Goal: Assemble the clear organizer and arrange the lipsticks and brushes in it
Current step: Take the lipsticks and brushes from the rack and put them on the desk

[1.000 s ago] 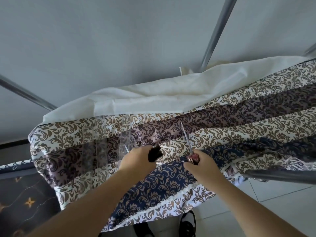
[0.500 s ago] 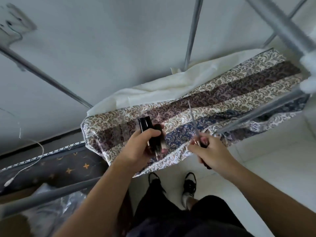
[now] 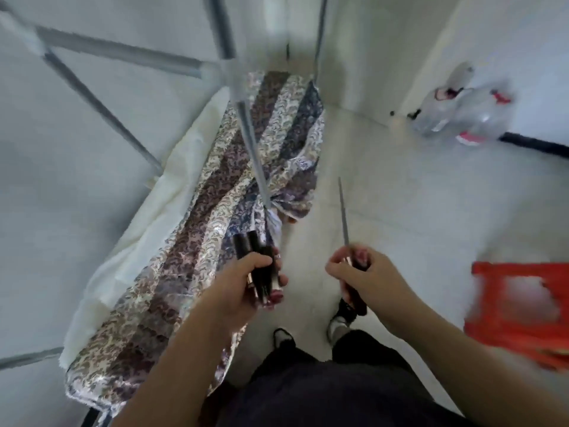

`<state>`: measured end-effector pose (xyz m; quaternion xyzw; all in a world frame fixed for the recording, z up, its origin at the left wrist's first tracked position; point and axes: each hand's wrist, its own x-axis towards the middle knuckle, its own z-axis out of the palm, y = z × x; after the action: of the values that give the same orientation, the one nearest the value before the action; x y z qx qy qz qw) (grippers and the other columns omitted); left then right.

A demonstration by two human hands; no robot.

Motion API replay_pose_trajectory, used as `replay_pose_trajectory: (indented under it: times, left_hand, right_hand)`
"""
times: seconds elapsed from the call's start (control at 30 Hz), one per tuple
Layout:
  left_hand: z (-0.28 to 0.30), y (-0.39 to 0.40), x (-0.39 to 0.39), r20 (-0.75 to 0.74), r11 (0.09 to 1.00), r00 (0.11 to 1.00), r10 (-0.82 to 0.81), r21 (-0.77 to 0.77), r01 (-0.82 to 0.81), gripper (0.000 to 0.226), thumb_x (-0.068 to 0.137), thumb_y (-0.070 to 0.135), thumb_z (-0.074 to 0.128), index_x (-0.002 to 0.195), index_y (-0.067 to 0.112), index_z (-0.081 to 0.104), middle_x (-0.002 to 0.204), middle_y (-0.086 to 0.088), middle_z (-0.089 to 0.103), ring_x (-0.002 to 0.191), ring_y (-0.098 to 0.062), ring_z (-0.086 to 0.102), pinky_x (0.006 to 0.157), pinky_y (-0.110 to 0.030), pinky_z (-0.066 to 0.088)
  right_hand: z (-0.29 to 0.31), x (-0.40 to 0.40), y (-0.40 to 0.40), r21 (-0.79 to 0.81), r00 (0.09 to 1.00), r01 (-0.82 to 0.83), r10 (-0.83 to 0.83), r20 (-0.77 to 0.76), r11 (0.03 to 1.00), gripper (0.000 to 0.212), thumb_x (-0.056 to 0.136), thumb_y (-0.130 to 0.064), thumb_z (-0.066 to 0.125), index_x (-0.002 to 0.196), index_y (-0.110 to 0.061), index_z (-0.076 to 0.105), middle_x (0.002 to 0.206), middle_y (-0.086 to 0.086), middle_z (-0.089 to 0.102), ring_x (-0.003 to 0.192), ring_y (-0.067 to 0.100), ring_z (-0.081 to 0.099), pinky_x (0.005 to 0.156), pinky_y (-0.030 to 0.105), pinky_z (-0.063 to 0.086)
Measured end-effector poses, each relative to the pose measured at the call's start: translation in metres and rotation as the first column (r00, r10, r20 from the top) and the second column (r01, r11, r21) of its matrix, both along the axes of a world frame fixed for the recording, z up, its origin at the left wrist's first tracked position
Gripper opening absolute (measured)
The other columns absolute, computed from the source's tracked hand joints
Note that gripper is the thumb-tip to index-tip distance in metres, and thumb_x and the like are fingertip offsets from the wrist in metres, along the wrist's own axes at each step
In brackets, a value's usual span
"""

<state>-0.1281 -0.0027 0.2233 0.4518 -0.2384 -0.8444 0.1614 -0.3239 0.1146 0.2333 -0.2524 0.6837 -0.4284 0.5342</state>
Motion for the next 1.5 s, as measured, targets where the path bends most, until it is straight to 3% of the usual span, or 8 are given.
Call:
replay_pose_trajectory:
  times: [0.17, 0.33, 0.5, 0.73, 0.97, 1.23, 1.37, 1.5]
  left_hand:
    - [0.003, 0.027, -0.083, 0.099, 0.919, 0.927, -0.363, -0.125, 0.373, 0.024, 0.090, 0.003, 0.058, 0.112, -0.004, 0.060, 0.082, -0.015, 0.073, 0.063, -0.024, 0.069, 0.048, -0.032, 0.053]
    - [0.005, 0.087, -0.179, 0.138, 0.774, 0.800, -0.584, -0.205, 0.600, 0.019, 0.091, 0.004, 0.062, 0.110, 0.005, 0.062, 0.083, -0.015, 0.071, 0.069, -0.028, 0.070, 0.050, -0.033, 0.051]
    - [0.018, 0.196, -0.278, 0.207, 0.569, 0.629, -0.749, -0.285, 0.771, 0.056, 0.062, 0.026, 0.080, 0.111, 0.008, 0.060, 0.085, -0.018, 0.071, 0.072, -0.034, 0.070, 0.054, -0.038, 0.048]
    - [0.030, 0.354, -0.407, 0.311, 0.335, 0.495, -0.812, -0.445, 0.830, 0.028, 0.078, 0.008, 0.074, 0.101, 0.021, 0.066, 0.078, -0.014, 0.072, 0.070, -0.033, 0.074, 0.054, -0.037, 0.053]
    - [0.036, 0.423, -0.528, 0.372, 0.183, 0.390, -0.842, -0.483, 0.856, 0.022, 0.070, 0.017, 0.075, 0.086, 0.029, 0.067, 0.076, -0.018, 0.073, 0.071, -0.045, 0.072, 0.054, -0.040, 0.050]
    - [0.027, 0.499, -0.741, 0.351, -0.056, 0.181, -0.919, -0.568, 0.821, 0.022, 0.087, -0.002, 0.067, 0.107, 0.007, 0.062, 0.069, -0.025, 0.067, 0.056, -0.032, 0.063, 0.049, -0.038, 0.052]
    - [0.052, 0.555, -0.841, 0.404, -0.246, 0.037, -0.914, -0.626, 0.740, 0.019, 0.085, 0.003, 0.068, 0.102, 0.004, 0.061, 0.070, -0.027, 0.069, 0.055, -0.033, 0.065, 0.059, -0.056, 0.053]
    - [0.066, 0.611, -0.922, 0.476, -0.399, -0.066, -0.877, -0.645, 0.652, 0.027, 0.080, 0.006, 0.064, 0.105, 0.013, 0.057, 0.068, -0.024, 0.070, 0.051, -0.028, 0.065, 0.046, -0.033, 0.042]
  right_hand:
    - [0.007, -0.044, 0.110, 0.019, 0.926, 0.378, -0.377, -0.017, 0.926, 0.022, 0.071, -0.042, 0.072, 0.081, -0.023, 0.067, 0.057, 0.011, 0.062, 0.050, 0.024, 0.052, 0.048, 0.036, 0.043]
    - [0.005, -0.084, 0.253, 0.039, 0.726, 0.687, -0.687, -0.023, 0.725, 0.015, 0.076, -0.036, 0.073, 0.082, -0.024, 0.066, 0.056, 0.014, 0.059, 0.045, 0.023, 0.047, 0.043, 0.032, 0.039]
    - [-0.003, -0.121, 0.385, 0.050, 0.485, 0.874, -0.872, -0.066, 0.483, 0.011, 0.087, -0.017, 0.073, 0.090, -0.011, 0.064, 0.054, 0.012, 0.057, 0.046, 0.022, 0.050, 0.044, 0.032, 0.041]
    - [0.011, -0.202, 0.523, 0.054, 0.354, 0.935, -0.920, -0.166, 0.350, 0.005, 0.087, -0.014, 0.073, 0.086, -0.012, 0.069, 0.058, 0.013, 0.063, 0.052, 0.025, 0.055, 0.053, 0.038, 0.046]
    - [0.010, -0.304, 0.593, 0.068, 0.284, 0.959, -0.942, -0.180, 0.276, 0.014, 0.086, -0.016, 0.072, 0.075, -0.022, 0.068, 0.057, 0.013, 0.063, 0.050, 0.025, 0.052, 0.054, 0.040, 0.043]
    - [0.015, -0.416, 0.653, 0.019, -0.014, 1.000, -0.964, -0.265, -0.019, 0.009, 0.083, -0.025, 0.072, 0.076, -0.028, 0.068, 0.054, 0.010, 0.063, 0.043, 0.020, 0.052, 0.044, 0.031, 0.043]
    - [0.031, -0.466, 0.690, -0.016, -0.155, 0.987, -0.943, -0.295, -0.157, 0.012, 0.085, -0.023, 0.073, 0.074, -0.025, 0.068, 0.050, 0.009, 0.060, 0.039, 0.019, 0.048, 0.040, 0.026, 0.038]
    - [0.039, -0.525, 0.731, -0.059, -0.257, 0.966, -0.903, -0.345, -0.253, 0.011, 0.084, -0.017, 0.075, 0.076, -0.016, 0.068, 0.049, 0.005, 0.057, 0.037, 0.015, 0.047, 0.039, 0.023, 0.037]
